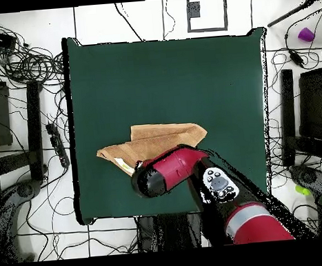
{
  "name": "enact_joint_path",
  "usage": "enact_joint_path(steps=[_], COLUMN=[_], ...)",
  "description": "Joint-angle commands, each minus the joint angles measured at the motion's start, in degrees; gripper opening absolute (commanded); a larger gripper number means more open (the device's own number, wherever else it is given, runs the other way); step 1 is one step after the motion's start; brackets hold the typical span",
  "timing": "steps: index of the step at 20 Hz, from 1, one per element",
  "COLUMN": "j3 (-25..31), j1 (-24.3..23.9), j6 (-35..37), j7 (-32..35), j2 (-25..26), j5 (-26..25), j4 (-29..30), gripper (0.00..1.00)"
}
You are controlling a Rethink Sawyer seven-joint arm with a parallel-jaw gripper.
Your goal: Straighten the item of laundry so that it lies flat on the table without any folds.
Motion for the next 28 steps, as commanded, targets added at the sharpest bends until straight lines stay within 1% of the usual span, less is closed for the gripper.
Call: enact_joint_path(steps=[1,6,9,11,13,15,18,20,23,24,26,27,28], j3=[5.55,5.51,5.93,4.54,1.68,-0.06,-0.7,-3.05,-0.76,-1.05,-2.06,-3.03,-4.27], j1=[0.05,-0.28,-0.55,0.9,3.78,5.67,5.84,7.57,4.12,4.27,5.49,6.58,7.79], j6=[-3.55,-6.76,-7.93,-9.65,-13.09,-12.08,-8.03,-9.7,-8.68,-9.05,-8.27,-8.86,-11.16], j7=[-6.83,-5.9,-5.13,-2.9,0.42,1.32,0.68,2.42,-0.48,-0.46,-0.68,-0.06,1.19], j2=[4.13,5.51,5.79,5.4,5.0,4.94,5.46,6.23,7.86,7.99,7.77,7.51,7.32], j5=[-3.85,-6.18,-6.39,-6.9,-8.24,-8.43,-6.24,-6.67,-5.67,-6.06,-6.93,-7.62,-8.67], j4=[2.72,2.12,1.98,1.47,0.4,-0.44,-1.11,-2.91,-3.23,-3.32,-3.83,-4.23,-4.55], gripper=[1.0,1.0,1.0,1.0,1.0,1.0,1.0,1.0,1.0,1.0,1.0,1.0,1.0])
